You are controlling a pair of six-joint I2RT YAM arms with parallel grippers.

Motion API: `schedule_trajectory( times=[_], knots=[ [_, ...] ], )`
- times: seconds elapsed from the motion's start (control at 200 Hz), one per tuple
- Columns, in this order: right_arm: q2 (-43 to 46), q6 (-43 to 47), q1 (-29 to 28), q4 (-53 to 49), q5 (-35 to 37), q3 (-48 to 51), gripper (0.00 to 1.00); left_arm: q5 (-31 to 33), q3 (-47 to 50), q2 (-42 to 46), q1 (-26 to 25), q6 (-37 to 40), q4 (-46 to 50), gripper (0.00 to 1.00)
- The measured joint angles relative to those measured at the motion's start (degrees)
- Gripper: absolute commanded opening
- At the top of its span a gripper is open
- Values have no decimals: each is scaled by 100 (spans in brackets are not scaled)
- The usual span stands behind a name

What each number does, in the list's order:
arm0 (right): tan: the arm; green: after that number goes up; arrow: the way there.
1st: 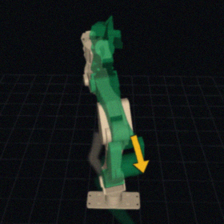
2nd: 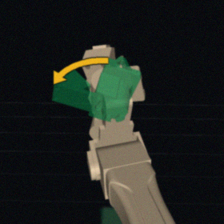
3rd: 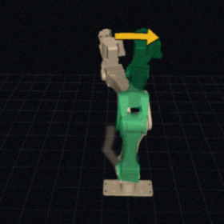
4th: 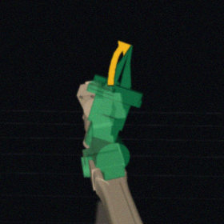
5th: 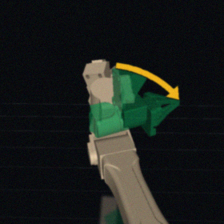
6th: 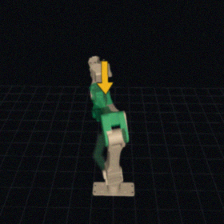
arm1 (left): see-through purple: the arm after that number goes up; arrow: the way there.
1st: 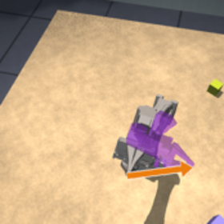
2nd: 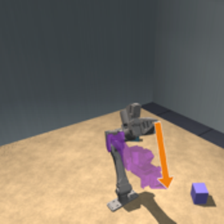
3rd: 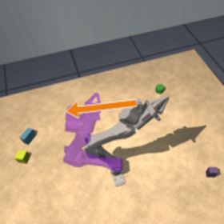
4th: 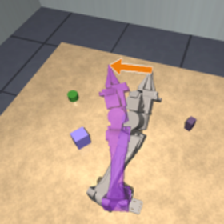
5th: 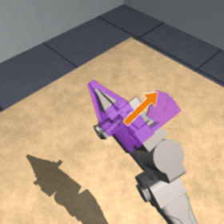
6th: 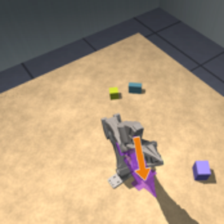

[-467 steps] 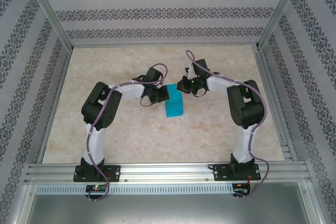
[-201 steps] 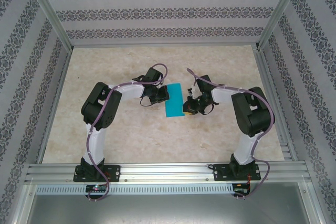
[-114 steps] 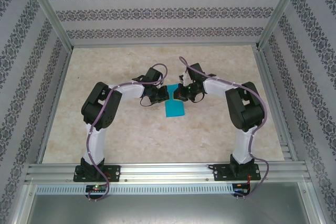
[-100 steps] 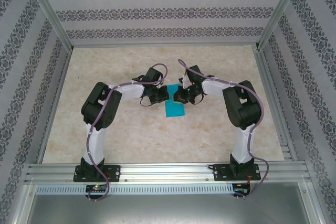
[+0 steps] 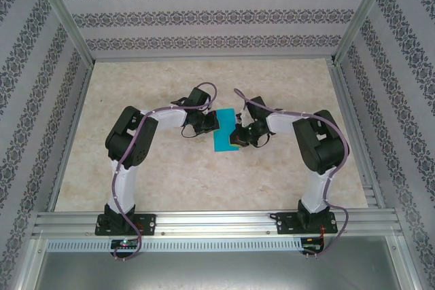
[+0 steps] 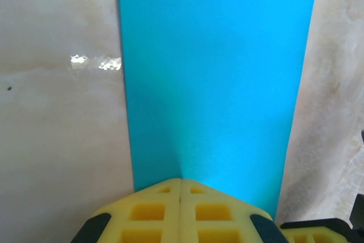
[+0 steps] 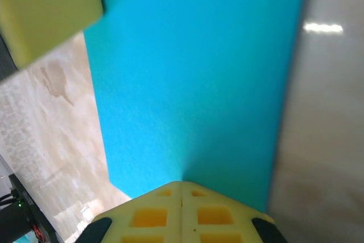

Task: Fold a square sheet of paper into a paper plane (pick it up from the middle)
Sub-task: Rotate the square sheet of paper at the center of the table.

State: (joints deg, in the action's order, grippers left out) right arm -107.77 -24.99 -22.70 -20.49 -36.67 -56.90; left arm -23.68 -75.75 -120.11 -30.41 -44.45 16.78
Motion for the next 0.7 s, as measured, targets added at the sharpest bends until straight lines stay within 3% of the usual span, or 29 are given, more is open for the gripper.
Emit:
schedule_trajectory(
  times=[0.49, 0.699],
  knots=[
    [411, 85, 131, 280, -24, 610, 2, -35, -42, 0, 0, 9, -4, 0],
    [446, -555, -210, 780, 39, 765, 2, 11, -387, -61, -7, 177, 439, 5]
  ],
)
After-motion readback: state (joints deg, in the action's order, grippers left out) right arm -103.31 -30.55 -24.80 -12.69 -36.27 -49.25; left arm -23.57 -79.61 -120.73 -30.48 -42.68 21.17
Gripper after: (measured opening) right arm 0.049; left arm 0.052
